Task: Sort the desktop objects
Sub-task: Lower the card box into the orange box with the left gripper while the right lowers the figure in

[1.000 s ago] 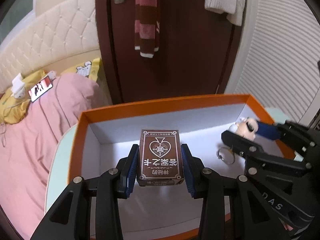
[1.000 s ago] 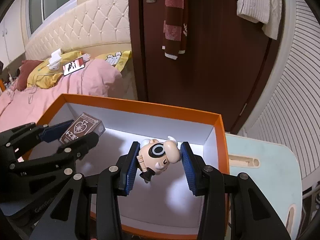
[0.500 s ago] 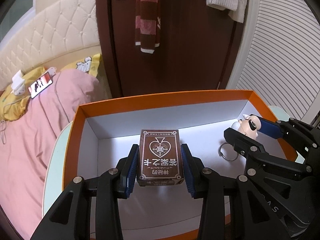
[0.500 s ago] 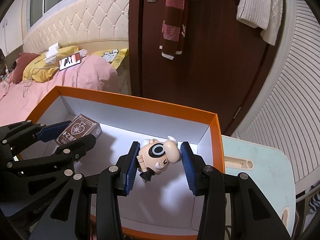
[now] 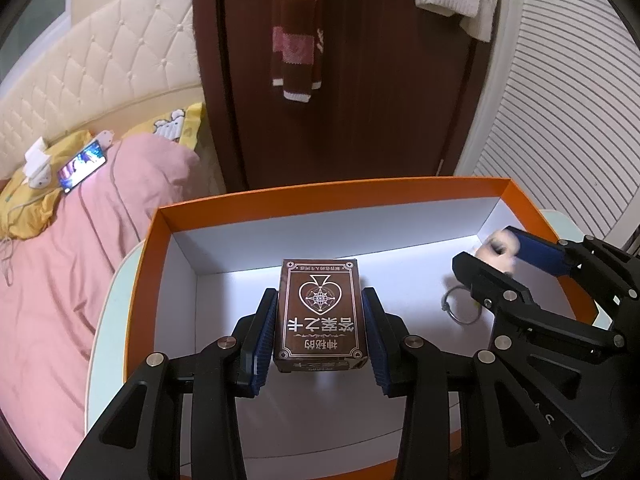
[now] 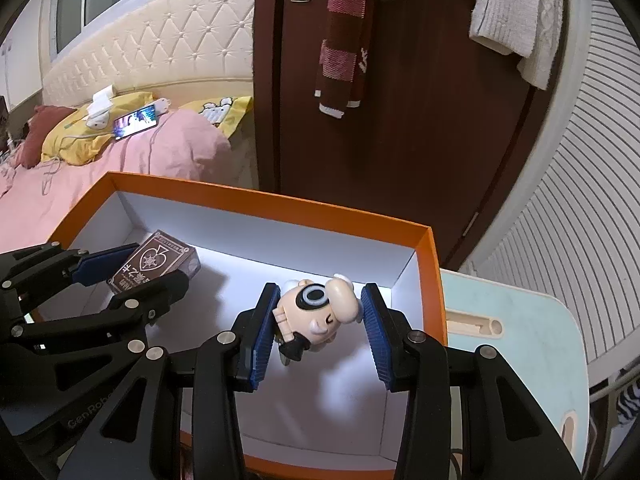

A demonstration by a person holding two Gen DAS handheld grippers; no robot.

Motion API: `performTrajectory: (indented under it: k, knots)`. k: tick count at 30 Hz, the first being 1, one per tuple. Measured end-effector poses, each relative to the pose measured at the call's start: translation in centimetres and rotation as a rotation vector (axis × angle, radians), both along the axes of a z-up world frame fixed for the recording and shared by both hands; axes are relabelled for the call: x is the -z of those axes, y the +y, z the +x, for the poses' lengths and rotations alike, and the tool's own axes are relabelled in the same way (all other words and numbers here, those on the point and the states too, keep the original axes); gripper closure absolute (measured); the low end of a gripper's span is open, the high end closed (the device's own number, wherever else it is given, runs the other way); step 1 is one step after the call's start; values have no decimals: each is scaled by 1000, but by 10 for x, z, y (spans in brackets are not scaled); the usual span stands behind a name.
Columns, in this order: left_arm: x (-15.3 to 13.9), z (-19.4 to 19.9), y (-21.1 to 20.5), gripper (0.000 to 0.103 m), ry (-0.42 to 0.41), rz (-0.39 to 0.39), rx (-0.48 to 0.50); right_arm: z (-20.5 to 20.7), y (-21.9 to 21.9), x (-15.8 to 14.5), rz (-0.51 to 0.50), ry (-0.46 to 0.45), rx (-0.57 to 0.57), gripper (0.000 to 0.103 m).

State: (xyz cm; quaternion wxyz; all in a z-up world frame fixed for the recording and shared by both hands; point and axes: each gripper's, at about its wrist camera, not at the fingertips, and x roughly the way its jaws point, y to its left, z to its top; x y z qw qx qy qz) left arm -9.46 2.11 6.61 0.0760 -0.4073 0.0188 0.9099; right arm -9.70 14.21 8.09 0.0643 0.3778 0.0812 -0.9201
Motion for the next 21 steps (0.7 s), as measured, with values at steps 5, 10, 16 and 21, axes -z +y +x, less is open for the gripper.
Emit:
performTrajectory:
  k: [5, 10, 16, 21]
  knots:
    - [-1, 0, 1, 64, -23, -11, -8, 0, 0, 0, 23, -7, 16, 55]
    - [-9, 7, 2, 54, 11, -27, -21, 3, 3, -3, 3, -11, 17, 55]
    - [-16, 9, -3, 50, 17, 38, -24, 7, 10, -12, 16, 42, 53, 44]
    - [-33, 18, -16, 9, 126, 81, -96, 6, 19, -17, -43, 22, 60, 43]
